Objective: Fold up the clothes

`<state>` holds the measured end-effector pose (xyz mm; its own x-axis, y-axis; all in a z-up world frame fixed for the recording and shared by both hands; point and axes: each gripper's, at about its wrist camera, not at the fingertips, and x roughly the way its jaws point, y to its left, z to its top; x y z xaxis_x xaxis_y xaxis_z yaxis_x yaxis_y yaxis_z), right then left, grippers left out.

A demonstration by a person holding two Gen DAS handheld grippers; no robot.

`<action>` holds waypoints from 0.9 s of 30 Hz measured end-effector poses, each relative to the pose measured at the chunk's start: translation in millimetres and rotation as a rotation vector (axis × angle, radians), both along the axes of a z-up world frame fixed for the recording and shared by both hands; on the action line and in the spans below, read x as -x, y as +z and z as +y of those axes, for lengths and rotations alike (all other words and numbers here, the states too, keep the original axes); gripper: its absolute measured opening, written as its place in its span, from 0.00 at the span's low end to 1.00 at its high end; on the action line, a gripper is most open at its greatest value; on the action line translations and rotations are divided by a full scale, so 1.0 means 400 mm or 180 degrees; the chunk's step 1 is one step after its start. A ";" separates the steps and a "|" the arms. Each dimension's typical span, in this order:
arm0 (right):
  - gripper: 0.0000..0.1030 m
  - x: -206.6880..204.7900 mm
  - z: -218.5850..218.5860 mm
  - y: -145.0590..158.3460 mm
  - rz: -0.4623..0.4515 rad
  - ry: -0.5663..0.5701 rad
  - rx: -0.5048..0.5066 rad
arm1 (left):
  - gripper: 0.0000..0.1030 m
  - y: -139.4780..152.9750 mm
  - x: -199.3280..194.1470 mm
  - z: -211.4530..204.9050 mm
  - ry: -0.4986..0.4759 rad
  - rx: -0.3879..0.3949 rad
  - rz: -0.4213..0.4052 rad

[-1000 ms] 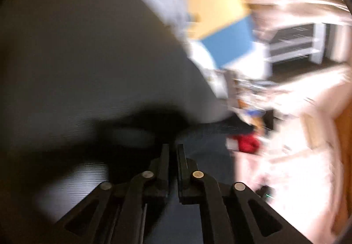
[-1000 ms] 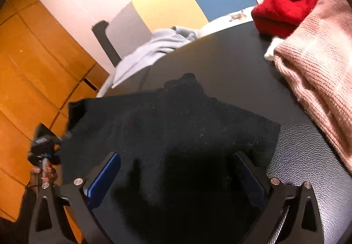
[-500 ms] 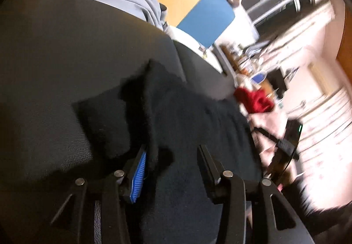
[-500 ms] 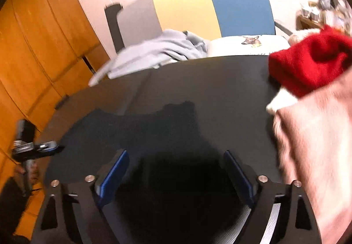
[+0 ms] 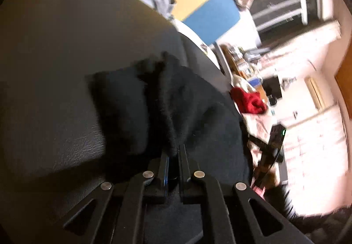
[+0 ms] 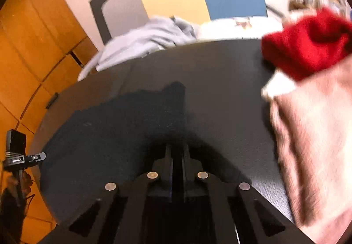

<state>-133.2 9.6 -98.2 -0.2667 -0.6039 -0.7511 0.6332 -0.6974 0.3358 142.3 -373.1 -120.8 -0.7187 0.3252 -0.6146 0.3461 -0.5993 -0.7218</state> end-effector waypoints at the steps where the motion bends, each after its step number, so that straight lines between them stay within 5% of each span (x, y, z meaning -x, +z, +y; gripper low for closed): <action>1: 0.08 0.000 0.003 -0.015 -0.0041 -0.0017 0.0013 | 0.06 -0.005 -0.003 -0.007 0.0084 0.0015 -0.0011; 3: 0.26 0.003 0.022 -0.020 -0.0100 -0.0070 0.0131 | 0.23 -0.003 -0.008 -0.013 0.0158 -0.0088 0.0083; 6: 0.60 0.002 0.083 0.009 -0.0248 -0.0183 0.0401 | 0.31 0.010 -0.018 0.000 0.0107 -0.0084 0.0153; 16: 0.60 -0.205 0.269 -0.010 -0.0305 0.0031 0.0267 | 0.34 0.017 -0.070 0.075 -0.0106 0.0362 -0.0076; 18: 0.50 -0.236 0.266 -0.027 -0.0277 0.0072 0.0220 | 0.28 0.015 -0.067 0.088 -0.0137 0.0524 -0.0166; 19: 0.40 -0.246 0.260 -0.036 -0.0267 0.0084 0.0187 | 0.15 0.016 -0.064 0.095 -0.0154 0.0625 -0.0235; 20: 0.20 -0.254 0.251 -0.042 -0.0269 0.0103 0.0151 | 0.04 0.020 -0.064 0.102 -0.0183 0.0688 -0.0275; 21: 0.12 -0.259 0.244 -0.043 -0.0290 0.0134 0.0141 | 0.04 0.027 -0.068 0.109 -0.0225 0.0707 -0.0283; 27: 0.05 -0.286 0.283 -0.018 -0.0316 0.0191 0.0004 | 0.05 0.007 -0.133 0.113 -0.0269 0.0932 -0.0519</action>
<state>-18.9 122.7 -105.5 -0.1543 -0.6175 -0.7713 0.6374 -0.6587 0.3998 195.7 -327.9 -117.9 -0.5814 0.1722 -0.7952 0.3830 -0.8043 -0.4543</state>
